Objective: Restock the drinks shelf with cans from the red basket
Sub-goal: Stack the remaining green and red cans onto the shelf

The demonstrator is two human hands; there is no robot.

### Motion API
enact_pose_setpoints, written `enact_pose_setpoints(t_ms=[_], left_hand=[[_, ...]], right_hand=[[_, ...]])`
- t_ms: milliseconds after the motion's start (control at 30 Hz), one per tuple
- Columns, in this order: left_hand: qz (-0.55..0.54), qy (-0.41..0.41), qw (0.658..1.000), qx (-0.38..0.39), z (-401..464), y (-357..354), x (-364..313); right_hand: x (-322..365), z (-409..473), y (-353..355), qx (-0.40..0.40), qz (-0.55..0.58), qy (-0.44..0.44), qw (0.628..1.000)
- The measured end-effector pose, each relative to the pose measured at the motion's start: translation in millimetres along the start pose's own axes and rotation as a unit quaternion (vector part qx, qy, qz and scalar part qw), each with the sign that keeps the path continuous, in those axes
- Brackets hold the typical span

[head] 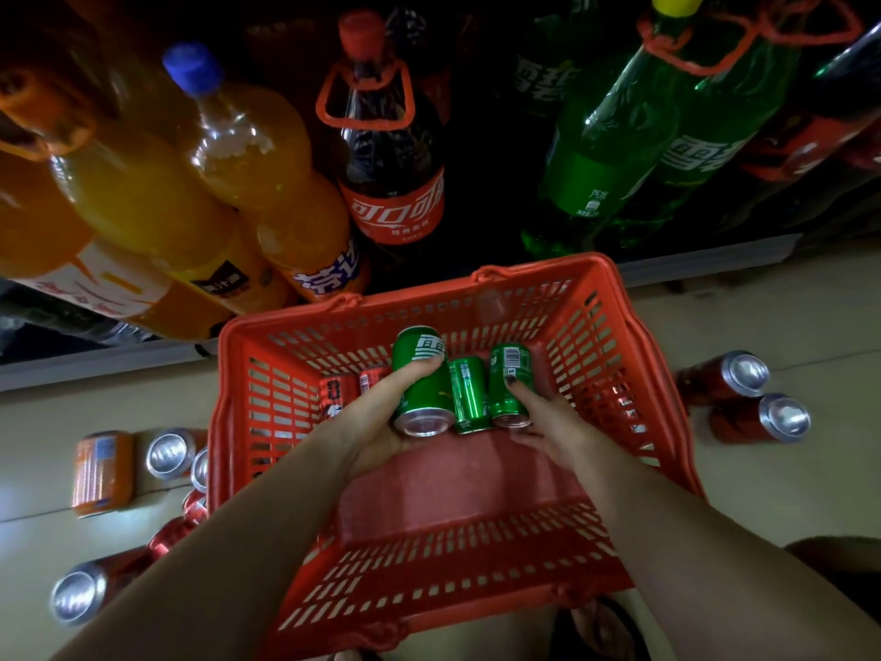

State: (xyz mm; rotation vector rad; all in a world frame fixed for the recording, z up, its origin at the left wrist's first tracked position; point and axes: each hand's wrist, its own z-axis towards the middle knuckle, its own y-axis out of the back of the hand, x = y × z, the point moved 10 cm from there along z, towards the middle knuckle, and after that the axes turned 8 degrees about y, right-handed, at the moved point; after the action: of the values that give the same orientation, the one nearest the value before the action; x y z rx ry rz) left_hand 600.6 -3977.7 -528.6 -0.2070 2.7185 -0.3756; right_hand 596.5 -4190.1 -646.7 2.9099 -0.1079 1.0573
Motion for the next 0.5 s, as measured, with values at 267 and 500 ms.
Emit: enact_pose_setpoints(t_ms=[267,500], left_hand=[[0.023,0.011,0.998,0.064,-3.0,-29.4,-1.2],[0.044,-0.032,0.996,0.068,-5.7,-17.6,-1.8]], right_hand=[[15.8,-54.3,-56.2,0.209,0.084,-0.056,0.973],[27.2,-68.2,-72.2,0.229,0.079,-0.045,0.969]])
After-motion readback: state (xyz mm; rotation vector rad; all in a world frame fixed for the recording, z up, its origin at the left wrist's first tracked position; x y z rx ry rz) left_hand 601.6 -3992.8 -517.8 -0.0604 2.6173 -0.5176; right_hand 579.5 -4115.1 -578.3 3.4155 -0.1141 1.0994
